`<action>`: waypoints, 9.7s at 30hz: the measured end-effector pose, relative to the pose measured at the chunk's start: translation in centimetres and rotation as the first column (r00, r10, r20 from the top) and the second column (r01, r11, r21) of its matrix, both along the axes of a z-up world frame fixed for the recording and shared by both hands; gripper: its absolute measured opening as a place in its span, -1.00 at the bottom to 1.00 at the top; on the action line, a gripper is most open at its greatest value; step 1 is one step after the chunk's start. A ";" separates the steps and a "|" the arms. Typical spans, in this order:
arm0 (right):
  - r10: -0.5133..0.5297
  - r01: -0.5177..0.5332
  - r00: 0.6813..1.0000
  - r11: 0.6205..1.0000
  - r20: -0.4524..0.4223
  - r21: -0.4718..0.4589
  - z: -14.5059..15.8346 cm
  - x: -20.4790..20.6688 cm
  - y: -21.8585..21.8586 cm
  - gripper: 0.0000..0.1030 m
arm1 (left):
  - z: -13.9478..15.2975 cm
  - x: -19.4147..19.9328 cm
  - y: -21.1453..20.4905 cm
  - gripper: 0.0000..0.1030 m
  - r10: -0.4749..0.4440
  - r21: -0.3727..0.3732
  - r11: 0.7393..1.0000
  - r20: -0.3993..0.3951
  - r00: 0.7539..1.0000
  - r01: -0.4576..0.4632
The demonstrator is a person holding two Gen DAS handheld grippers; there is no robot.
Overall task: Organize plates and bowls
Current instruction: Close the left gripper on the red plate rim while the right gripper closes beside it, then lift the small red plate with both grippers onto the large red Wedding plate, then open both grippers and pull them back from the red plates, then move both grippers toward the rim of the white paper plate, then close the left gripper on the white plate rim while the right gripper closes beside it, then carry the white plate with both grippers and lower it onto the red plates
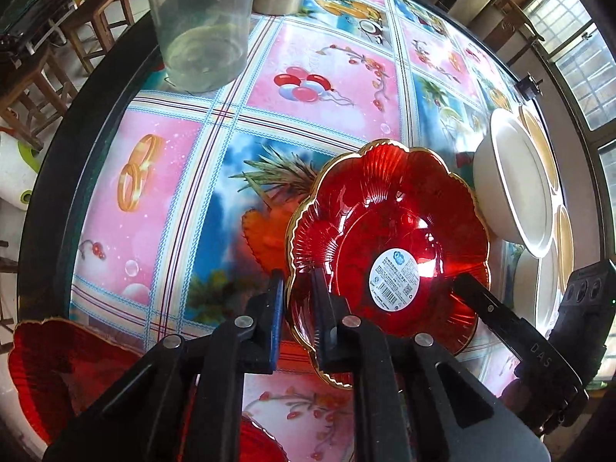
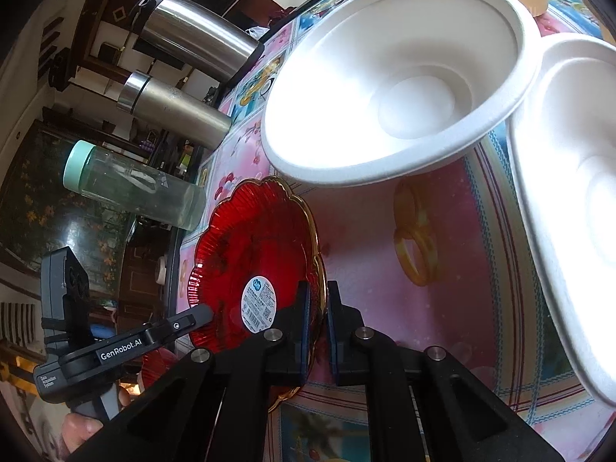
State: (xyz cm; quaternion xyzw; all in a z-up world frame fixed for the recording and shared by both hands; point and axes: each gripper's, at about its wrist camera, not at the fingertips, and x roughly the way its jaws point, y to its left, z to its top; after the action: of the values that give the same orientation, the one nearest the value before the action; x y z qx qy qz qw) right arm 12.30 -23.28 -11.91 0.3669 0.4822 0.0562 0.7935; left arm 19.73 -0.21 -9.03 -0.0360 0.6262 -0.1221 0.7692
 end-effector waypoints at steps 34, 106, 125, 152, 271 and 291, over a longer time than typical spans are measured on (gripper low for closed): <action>0.385 -0.365 0.853 0.923 0.353 -0.125 6.0 -6.1 14.7 -0.86 | 6.4 -17.5 14.0 -0.82 0.227 -0.059 0.974 0.336 0.914 -0.221; 0.171 0.036 0.827 0.935 0.535 -0.354 10.4 -12.7 0.6 0.60 | 6.9 -20.8 -1.0 0.44 -0.109 0.053 0.994 0.487 0.866 0.095; 0.145 -0.197 0.903 0.976 0.405 0.091 9.2 -12.8 -20.5 0.67 | 4.2 -11.2 -14.5 0.44 -0.089 -0.265 0.957 0.119 0.989 0.118; -0.055 0.052 0.998 0.964 0.004 0.259 0.1 -9.1 -21.7 0.09 | 2.3 -7.9 -18.9 0.38 -0.057 -0.353 0.932 0.092 0.994 0.086; 0.498 -0.495 0.857 0.867 0.135 -0.056 2.0 -7.8 17.9 -0.84 | 0.9 -18.9 17.0 -0.84 0.436 -0.233 0.891 0.205 0.876 -0.389; 0.545 -0.480 0.818 0.823 0.183 -0.304 4.2 -9.9 19.5 -0.60 | 1.4 -19.2 15.0 -0.61 0.376 -0.090 0.927 0.242 0.895 -0.365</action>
State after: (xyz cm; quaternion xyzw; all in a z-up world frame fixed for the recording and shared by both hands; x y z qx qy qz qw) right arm 2.36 -3.74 -7.69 0.1113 0.4574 0.2573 0.8439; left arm 0.50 14.80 -7.62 -0.1546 0.5011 0.0098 0.8514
